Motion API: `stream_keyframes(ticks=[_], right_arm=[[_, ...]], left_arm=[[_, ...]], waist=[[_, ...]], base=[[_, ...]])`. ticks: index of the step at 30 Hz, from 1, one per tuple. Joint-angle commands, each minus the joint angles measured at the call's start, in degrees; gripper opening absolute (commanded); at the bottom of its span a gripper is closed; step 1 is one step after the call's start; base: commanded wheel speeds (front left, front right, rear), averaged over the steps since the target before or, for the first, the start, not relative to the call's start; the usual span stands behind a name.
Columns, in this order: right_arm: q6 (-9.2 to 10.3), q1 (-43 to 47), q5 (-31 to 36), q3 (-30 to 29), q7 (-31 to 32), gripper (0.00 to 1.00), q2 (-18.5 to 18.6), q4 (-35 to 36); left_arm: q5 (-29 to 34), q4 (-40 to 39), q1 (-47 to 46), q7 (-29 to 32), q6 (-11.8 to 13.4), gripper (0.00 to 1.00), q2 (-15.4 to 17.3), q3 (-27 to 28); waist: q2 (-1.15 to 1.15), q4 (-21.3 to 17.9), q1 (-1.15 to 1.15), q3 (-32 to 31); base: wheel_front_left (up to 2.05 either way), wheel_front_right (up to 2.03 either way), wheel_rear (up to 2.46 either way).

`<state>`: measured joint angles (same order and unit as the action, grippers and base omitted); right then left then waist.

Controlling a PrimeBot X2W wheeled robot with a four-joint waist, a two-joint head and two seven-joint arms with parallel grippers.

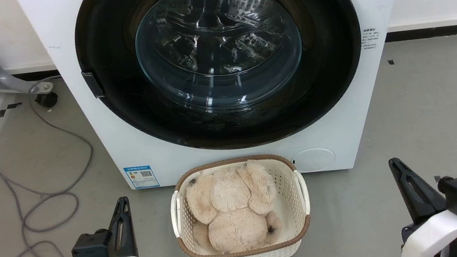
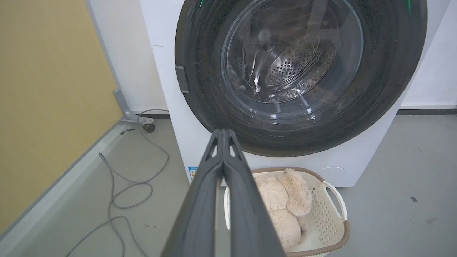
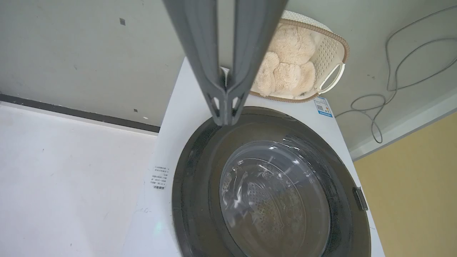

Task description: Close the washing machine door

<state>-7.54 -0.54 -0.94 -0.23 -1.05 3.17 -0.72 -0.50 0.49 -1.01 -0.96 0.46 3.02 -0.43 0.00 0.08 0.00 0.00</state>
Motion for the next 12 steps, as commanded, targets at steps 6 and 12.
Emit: stream_keyframes(ticks=[6, 12], right_arm=[[0.05, 0.5, 0.9, 0.2, 1.0, 0.0, -0.3, 0.7], [0.05, 0.5, 0.9, 0.2, 1.0, 0.0, -0.3, 0.7]], left_arm=[[0.5, -0.5, 1.0, 1.0, -0.5, 0.0, -0.1, 0.4], [0.5, -0.5, 1.0, 1.0, -0.5, 0.0, -0.1, 0.4]], waist=[[0.0, -0.1, 0.0, 0.0], [0.0, -0.1, 0.0, 0.0]], base=[[0.0, 0.0, 0.0], [0.0, 0.0, 0.0]])
